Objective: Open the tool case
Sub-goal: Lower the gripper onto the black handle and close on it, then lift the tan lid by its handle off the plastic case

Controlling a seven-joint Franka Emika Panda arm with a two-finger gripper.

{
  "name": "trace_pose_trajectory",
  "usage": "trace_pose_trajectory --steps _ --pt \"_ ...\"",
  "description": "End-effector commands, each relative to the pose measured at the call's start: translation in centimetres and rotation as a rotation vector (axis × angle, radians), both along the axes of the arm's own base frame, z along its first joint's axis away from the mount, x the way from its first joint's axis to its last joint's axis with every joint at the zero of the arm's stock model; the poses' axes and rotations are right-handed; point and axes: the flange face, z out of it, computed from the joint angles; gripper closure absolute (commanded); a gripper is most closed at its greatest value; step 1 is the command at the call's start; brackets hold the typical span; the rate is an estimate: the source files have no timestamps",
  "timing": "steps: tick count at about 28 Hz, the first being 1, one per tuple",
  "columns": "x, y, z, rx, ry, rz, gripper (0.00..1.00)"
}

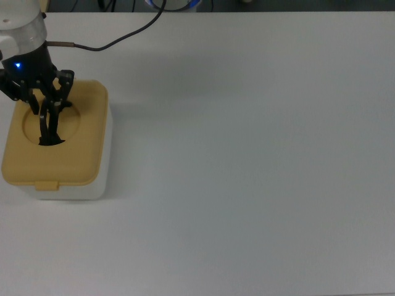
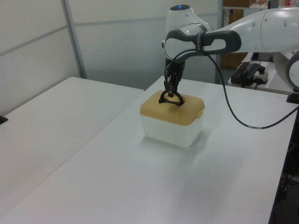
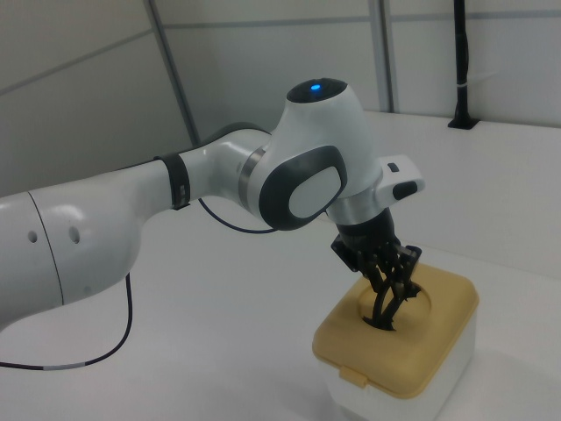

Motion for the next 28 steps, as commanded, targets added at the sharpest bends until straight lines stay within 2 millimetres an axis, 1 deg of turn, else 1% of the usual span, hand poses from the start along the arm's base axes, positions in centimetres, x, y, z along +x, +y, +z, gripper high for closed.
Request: trace_pose_trajectory --steps 1,8,16,21,22,28 --pt "-0.1 1.1 -0.6 -0.011 0.020 0.027 1.00" --pt "-0.1 1.1 -0.6 -0.012 0.021 0.032 1.00" --pt "-0.2 0.7 0.2 -0.014 0.007 0.021 1.00" --pt "-0.7 0.5 1.8 -0.016 -0.010 0.012 1.00" --pt "-1.0 0.6 2.6 -0.013 -0.020 0.009 1.00" --pt "-1.8 1.5 4.0 -0.002 -0.006 0.015 1.00"
